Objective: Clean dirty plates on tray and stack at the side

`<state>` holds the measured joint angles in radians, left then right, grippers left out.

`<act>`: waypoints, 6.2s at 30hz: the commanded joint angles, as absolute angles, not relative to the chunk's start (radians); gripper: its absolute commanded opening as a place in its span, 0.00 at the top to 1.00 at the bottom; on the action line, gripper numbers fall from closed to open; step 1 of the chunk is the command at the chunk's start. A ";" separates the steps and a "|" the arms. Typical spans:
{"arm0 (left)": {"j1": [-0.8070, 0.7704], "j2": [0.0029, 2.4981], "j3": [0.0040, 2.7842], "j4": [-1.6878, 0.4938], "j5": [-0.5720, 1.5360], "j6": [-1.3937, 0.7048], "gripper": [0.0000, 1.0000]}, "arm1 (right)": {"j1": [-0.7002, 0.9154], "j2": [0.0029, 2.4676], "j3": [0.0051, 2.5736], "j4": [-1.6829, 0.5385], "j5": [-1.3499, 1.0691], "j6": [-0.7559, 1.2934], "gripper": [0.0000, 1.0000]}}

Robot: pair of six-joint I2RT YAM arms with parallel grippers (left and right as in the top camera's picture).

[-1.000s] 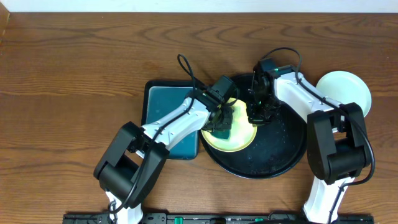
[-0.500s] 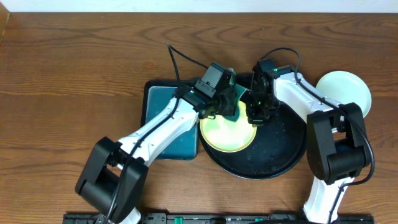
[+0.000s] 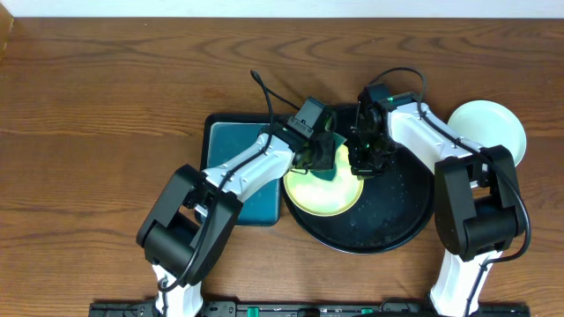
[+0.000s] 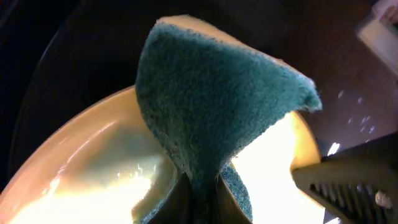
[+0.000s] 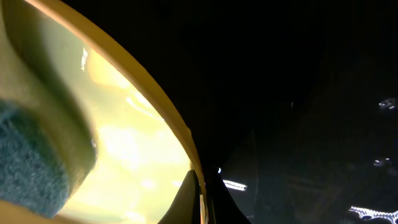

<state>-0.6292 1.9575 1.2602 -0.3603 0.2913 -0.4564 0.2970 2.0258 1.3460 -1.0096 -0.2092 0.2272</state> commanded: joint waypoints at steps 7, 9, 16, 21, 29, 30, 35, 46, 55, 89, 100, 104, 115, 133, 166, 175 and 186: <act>-0.627 1.925 1.254 -0.586 0.299 -0.464 0.93 | 0.318 2.048 1.325 -1.013 -0.206 0.231 0.99; -0.627 1.903 1.254 -0.602 0.299 -0.463 0.92 | 0.318 2.048 1.325 -1.013 -0.206 0.231 0.99; -0.627 1.784 1.254 -0.593 0.295 -0.446 0.93 | 0.318 2.048 1.325 -1.015 -0.206 0.231 0.99; -0.629 1.787 1.253 -0.564 0.289 -0.449 0.92 | 0.318 2.048 1.325 -1.014 -0.207 0.231 0.99; -0.668 1.857 1.251 -0.505 0.250 -0.504 0.92 | 0.318 2.048 1.325 -1.014 -0.206 0.231 0.99; -0.676 1.867 1.251 -0.501 0.250 -0.503 0.92 | 0.318 2.048 1.325 -1.014 -0.206 0.231 0.99; -0.697 1.908 1.250 -0.515 0.228 -0.503 0.92 | 0.318 2.048 1.325 -1.014 -0.206 0.231 0.99; -0.630 1.897 1.250 -0.609 0.077 -0.491 0.92 | 0.318 2.048 1.325 -1.013 -0.206 0.231 0.99; -0.604 1.736 1.251 -0.625 0.270 -0.437 0.92 | 0.318 2.048 1.325 -0.988 -0.207 0.231 0.98; -0.273 1.629 1.129 -0.814 0.208 -0.310 0.92 | 0.303 2.014 1.194 -0.868 -0.215 0.258 0.99; -0.273 1.633 1.117 -0.810 0.182 -0.311 0.91 | 0.191 1.746 1.198 -0.866 -0.209 0.303 0.99; -0.273 1.633 1.117 -0.806 0.182 -0.311 0.91 | 0.161 1.671 1.198 -0.872 -0.205 0.303 0.99; -0.273 1.633 1.116 -0.807 0.182 -0.311 0.91 | 0.159 1.595 1.198 -0.893 -0.014 0.253 0.99; -0.273 1.633 1.116 -0.806 0.182 -0.310 0.91 | 0.159 1.595 1.198 -0.913 0.130 0.268 0.99; -0.273 1.824 1.116 -0.753 0.115 -0.307 0.91 | 0.550 1.442 1.198 -0.777 0.883 0.155 0.99; -0.273 1.824 1.116 -0.743 0.115 -0.307 0.91 | 0.593 1.442 1.198 -0.770 0.921 0.155 0.99; -0.273 1.824 1.116 -0.742 0.115 -0.307 0.85 | 0.598 1.442 1.198 -0.766 0.989 0.154 0.99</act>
<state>-0.2764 1.8030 1.1225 -0.7498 0.1425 -0.3141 0.5880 1.4536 1.1885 -0.7712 0.9066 0.1627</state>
